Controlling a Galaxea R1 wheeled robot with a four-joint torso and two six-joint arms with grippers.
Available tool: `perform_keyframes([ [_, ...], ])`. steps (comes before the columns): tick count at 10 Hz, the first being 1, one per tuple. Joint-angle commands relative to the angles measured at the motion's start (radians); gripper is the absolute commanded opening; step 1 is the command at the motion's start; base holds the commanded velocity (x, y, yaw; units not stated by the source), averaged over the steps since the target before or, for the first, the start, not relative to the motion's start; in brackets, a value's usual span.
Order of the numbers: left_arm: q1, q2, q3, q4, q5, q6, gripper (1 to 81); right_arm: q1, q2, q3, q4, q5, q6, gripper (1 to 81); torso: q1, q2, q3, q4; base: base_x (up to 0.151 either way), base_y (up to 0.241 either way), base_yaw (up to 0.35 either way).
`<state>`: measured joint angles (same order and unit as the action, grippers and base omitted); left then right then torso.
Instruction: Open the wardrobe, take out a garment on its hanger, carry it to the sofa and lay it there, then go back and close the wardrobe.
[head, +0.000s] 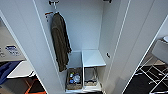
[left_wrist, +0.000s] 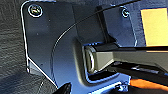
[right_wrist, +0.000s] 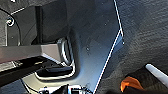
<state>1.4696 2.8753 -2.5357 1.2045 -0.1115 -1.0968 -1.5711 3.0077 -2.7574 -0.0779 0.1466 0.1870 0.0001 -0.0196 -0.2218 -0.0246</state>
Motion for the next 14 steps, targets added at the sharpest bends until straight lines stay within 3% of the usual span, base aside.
perform_keyframes([
  [1,-0.021,-0.010,0.003,-0.005,0.033,0.002,81.1,0.012,0.001,0.000,-0.002,-0.061,-0.003,81.1,0.000,0.000,0.000,0.000,0.000,0.000,0.000],
  [5,-0.021,-0.010,0.003,-0.008,0.033,0.000,81.1,0.007,0.015,-0.002,-0.002,-0.061,-0.001,81.1,0.000,0.000,0.000,0.000,0.000,0.000,0.000],
  [10,-0.021,-0.010,0.003,-0.008,0.033,-0.002,81.1,0.001,0.035,-0.010,-0.002,-0.062,-0.001,81.1,0.000,0.000,0.000,0.000,0.082,0.000,0.000],
  [14,-0.021,-0.008,0.003,-0.008,0.033,-0.002,81.1,0.002,0.035,-0.010,-0.002,-0.061,-0.001,81.1,0.001,0.000,0.097,0.000,0.060,0.000,0.000],
])
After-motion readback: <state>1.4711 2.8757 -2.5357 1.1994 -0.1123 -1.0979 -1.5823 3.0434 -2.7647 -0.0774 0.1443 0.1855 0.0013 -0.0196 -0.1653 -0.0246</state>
